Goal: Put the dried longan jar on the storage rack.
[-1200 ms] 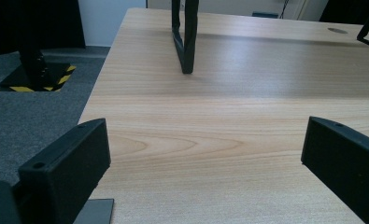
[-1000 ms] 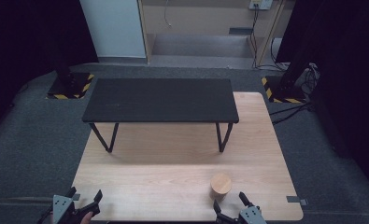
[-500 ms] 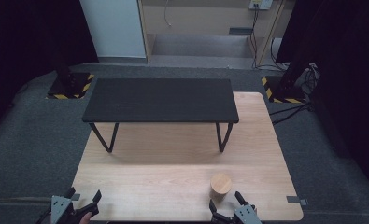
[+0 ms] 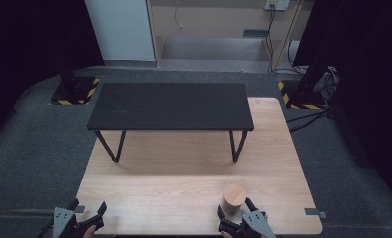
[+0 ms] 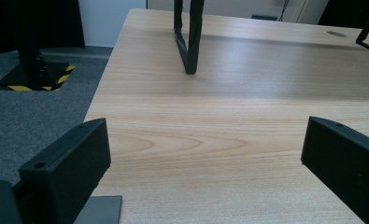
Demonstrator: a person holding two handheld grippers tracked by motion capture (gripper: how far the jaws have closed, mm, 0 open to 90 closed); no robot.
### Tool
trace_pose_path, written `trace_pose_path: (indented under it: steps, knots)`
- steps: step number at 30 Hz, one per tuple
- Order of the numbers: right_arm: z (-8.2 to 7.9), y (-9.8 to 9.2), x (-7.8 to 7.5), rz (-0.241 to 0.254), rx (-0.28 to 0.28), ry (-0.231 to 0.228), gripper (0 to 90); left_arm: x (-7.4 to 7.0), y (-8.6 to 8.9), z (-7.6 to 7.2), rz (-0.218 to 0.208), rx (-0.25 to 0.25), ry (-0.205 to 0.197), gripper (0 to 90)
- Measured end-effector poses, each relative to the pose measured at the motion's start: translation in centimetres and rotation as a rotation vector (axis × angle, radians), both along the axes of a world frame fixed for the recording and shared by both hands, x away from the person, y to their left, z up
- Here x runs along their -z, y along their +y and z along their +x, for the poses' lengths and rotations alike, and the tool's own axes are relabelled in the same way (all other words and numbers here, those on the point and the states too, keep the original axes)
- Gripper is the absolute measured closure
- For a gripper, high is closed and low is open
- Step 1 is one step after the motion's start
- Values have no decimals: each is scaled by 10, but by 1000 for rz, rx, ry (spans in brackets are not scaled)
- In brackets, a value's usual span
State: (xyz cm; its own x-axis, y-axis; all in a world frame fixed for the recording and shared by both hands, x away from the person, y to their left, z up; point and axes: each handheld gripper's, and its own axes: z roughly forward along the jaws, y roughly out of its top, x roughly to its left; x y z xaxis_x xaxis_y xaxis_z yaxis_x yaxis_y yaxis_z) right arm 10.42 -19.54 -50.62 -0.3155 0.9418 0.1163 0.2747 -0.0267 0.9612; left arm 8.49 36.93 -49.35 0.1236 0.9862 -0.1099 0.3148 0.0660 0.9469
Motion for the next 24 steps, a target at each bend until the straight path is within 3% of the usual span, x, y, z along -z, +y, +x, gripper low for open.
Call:
trace_pose_path:
  steps: [13,18,24]
  knots:
    - [15,11,-4,-26,16,6,58,1,3,-1,-2,0,5,2]
    - [13,13,-4,-21,41,2,94,1,6,-1,-3,-5,3,2]
    - [15,16,-6,-41,58,14,219,1,6,0,-6,-4,4,3]
